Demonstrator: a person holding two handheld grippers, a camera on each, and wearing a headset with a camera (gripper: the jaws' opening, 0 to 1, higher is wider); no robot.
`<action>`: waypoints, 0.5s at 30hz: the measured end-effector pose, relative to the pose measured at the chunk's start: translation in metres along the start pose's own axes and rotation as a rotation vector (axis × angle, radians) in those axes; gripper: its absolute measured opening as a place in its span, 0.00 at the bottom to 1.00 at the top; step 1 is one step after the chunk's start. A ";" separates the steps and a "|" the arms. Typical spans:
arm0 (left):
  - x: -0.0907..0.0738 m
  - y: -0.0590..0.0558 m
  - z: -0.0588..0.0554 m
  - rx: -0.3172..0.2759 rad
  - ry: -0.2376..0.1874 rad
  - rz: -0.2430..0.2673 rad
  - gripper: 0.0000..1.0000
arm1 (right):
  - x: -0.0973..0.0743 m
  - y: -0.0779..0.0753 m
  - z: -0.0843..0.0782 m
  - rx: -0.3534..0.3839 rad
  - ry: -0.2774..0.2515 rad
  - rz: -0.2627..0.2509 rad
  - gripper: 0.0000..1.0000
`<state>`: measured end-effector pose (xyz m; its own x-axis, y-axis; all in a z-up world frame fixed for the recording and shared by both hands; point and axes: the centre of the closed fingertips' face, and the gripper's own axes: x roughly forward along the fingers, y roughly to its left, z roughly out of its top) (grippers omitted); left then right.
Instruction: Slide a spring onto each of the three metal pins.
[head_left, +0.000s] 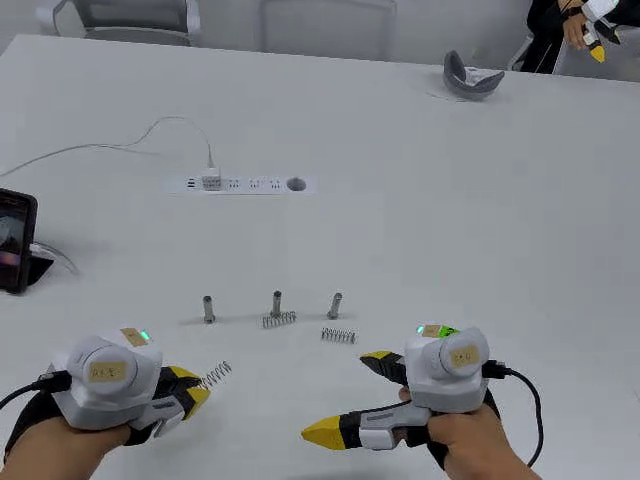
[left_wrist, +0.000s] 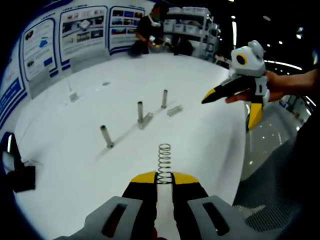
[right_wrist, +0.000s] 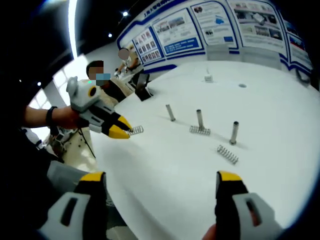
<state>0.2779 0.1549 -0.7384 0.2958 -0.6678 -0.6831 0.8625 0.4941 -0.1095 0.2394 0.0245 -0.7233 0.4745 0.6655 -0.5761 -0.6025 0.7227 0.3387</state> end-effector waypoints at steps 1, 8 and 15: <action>0.000 -0.001 0.001 0.005 -0.003 -0.001 0.10 | 0.001 0.003 0.002 0.000 -0.009 0.011 0.90; -0.001 -0.012 0.010 0.031 -0.015 -0.022 0.10 | 0.005 0.013 0.014 0.009 -0.043 0.055 0.83; 0.001 -0.021 0.018 0.060 -0.021 -0.044 0.10 | 0.010 0.023 0.027 0.046 -0.088 0.110 0.72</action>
<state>0.2676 0.1339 -0.7239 0.2652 -0.6997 -0.6633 0.8977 0.4303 -0.0949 0.2473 0.0523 -0.7013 0.4630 0.7533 -0.4671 -0.6246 0.6512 0.4311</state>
